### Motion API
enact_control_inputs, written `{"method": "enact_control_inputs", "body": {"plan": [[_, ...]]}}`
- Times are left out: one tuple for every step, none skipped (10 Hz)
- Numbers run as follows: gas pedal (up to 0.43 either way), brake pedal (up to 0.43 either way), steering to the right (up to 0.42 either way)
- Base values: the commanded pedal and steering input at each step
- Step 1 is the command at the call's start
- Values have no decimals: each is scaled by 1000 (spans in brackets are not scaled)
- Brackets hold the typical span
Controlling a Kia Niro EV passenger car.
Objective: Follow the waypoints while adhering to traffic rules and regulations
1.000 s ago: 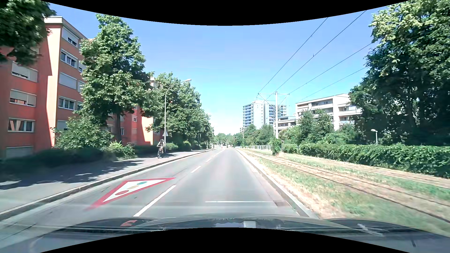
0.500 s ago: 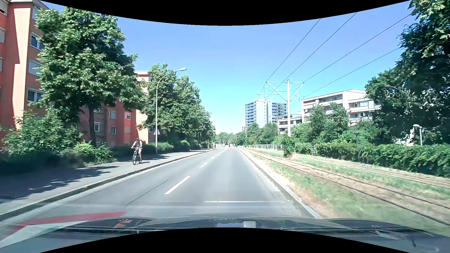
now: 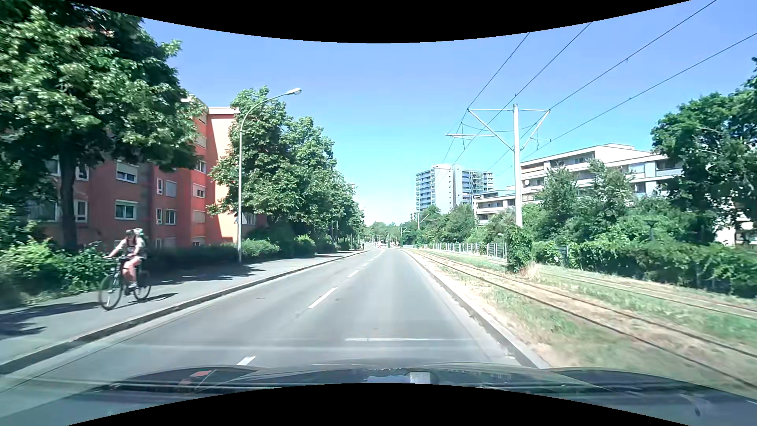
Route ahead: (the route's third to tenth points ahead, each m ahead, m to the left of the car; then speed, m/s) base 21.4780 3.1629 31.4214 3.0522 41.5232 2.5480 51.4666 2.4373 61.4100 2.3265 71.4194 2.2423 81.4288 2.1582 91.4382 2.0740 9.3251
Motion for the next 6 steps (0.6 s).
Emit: {"method": "enact_control_inputs", "body": {"plan": [[220, 0, -4], [220, 0, -4], [209, 0, -3], [197, 0, -2], [197, 0, 1], [189, 0, 2]]}}
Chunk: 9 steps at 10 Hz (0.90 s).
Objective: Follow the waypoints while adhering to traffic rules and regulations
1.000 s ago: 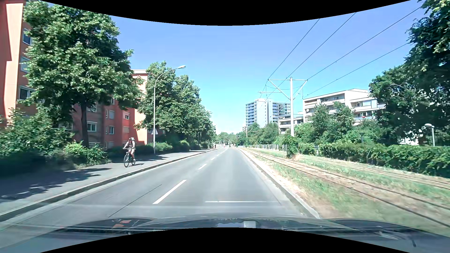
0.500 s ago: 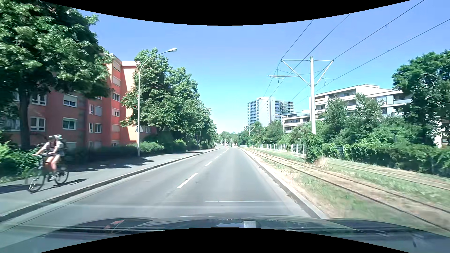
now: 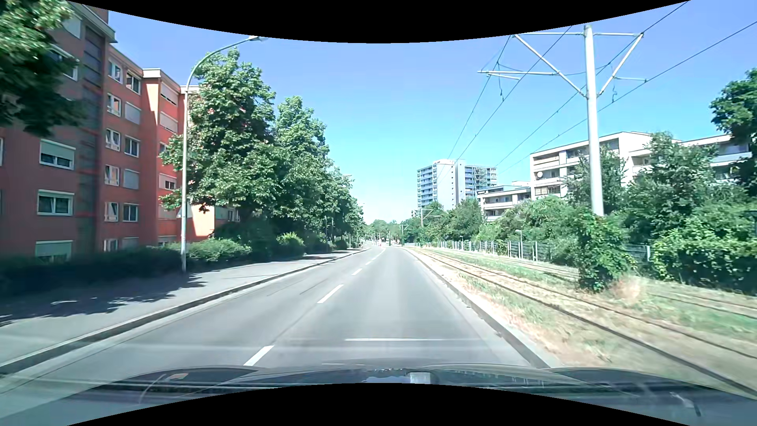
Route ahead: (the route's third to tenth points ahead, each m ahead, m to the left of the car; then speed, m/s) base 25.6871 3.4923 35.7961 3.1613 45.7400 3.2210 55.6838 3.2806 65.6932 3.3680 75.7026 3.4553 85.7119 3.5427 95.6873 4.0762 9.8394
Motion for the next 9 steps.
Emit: {"method": "enact_control_inputs", "body": {"plan": [[169, 0, 2], [169, 0, 2], [169, 0, 2], [169, 0, 2], [157, 0, 2], [157, 0, 2], [157, 0, 2], [150, 0, 2], [150, 0, 2]]}}
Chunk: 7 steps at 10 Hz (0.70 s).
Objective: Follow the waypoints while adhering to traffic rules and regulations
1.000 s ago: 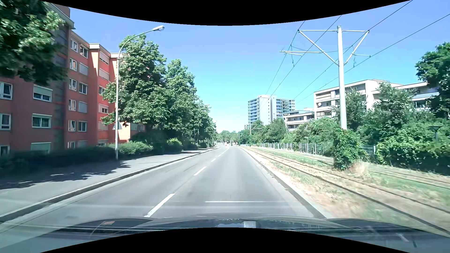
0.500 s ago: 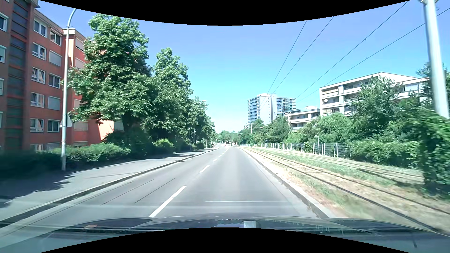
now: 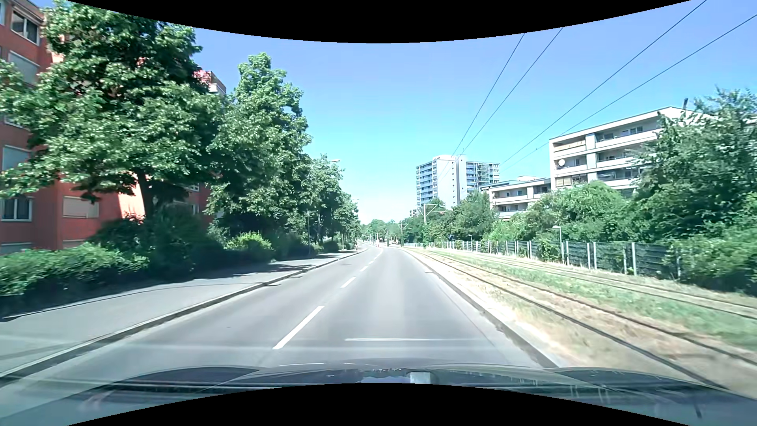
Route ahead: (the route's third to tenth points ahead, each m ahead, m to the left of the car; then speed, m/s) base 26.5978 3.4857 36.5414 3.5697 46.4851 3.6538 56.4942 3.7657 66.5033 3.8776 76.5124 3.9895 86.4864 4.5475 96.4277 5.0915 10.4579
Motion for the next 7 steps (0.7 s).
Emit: {"method": "enact_control_inputs", "body": {"plan": [[150, 0, 2], [150, 0, 2], [138, 0, 2], [138, 0, 2], [130, 0, 2], [118, 0, 2], [118, 0, 2]]}}
